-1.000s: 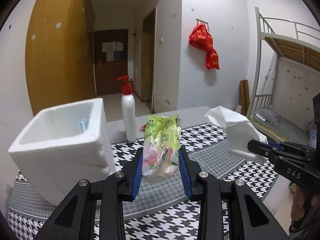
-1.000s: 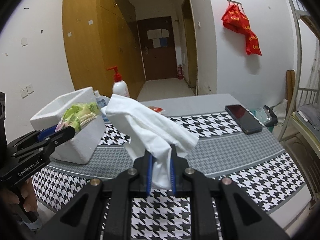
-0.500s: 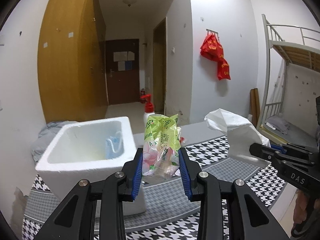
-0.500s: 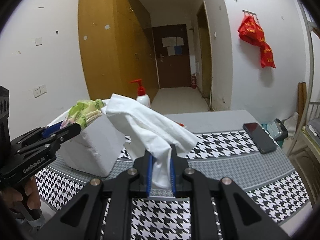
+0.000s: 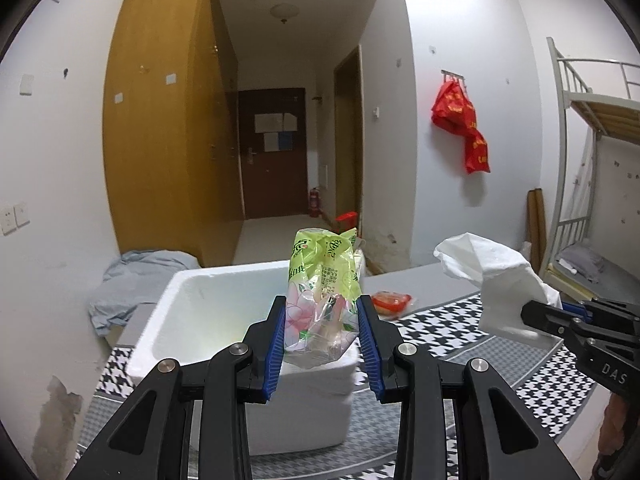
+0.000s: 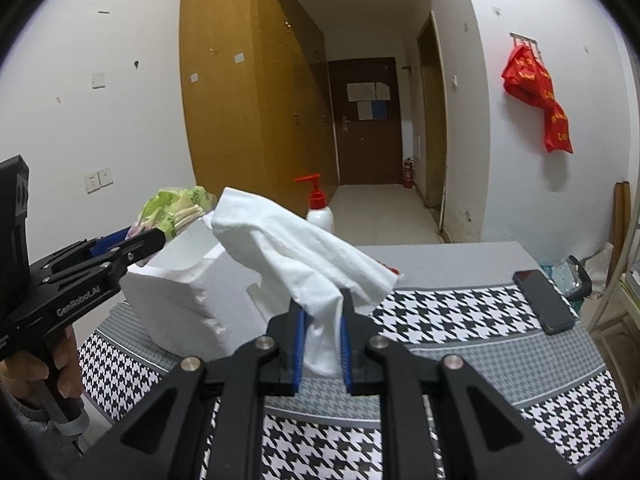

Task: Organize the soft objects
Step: 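Lower the clear bag into the foam box and open the left gripper, then carry the white towel over the box opening and open the right gripper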

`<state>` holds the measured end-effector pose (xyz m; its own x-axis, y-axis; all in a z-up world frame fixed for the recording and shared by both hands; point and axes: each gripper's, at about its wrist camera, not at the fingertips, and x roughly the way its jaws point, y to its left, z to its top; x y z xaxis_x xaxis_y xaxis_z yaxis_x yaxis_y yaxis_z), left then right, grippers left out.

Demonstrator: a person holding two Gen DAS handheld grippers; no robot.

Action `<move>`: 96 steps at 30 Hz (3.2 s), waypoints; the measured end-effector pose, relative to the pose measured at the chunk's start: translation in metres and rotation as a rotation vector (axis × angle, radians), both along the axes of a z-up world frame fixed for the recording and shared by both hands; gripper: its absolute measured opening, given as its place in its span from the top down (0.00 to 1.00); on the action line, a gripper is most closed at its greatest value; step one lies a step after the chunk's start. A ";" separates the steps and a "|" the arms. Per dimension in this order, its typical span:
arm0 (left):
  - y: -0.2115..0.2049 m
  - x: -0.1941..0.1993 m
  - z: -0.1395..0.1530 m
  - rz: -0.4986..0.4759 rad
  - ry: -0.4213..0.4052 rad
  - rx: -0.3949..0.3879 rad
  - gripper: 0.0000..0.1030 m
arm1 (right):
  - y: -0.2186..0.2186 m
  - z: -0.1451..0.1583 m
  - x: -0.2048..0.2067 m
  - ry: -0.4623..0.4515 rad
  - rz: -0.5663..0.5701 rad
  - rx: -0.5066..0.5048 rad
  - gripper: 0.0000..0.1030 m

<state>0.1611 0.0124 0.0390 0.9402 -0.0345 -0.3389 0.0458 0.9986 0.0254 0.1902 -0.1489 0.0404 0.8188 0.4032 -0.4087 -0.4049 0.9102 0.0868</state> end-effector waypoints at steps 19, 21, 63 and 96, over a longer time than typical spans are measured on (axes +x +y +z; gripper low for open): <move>0.034 0.044 -0.005 0.076 0.062 0.011 0.65 | 0.018 -0.008 0.020 0.017 0.030 0.002 0.82; 0.036 0.046 -0.006 0.081 0.061 0.015 0.65 | 0.019 -0.010 0.023 0.023 0.027 0.003 0.82; 0.092 0.005 0.006 0.260 -0.025 0.001 0.01 | 0.061 0.014 0.028 0.007 0.091 0.005 0.82; 0.145 -0.028 -0.007 0.364 -0.039 -0.028 0.01 | 0.159 0.026 0.051 0.028 0.224 -0.067 0.82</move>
<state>0.1332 0.1573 0.0325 0.9050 0.2956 -0.3060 -0.3128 0.9498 -0.0078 0.2413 0.0102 0.0662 0.7001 0.5446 -0.4618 -0.5956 0.8021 0.0431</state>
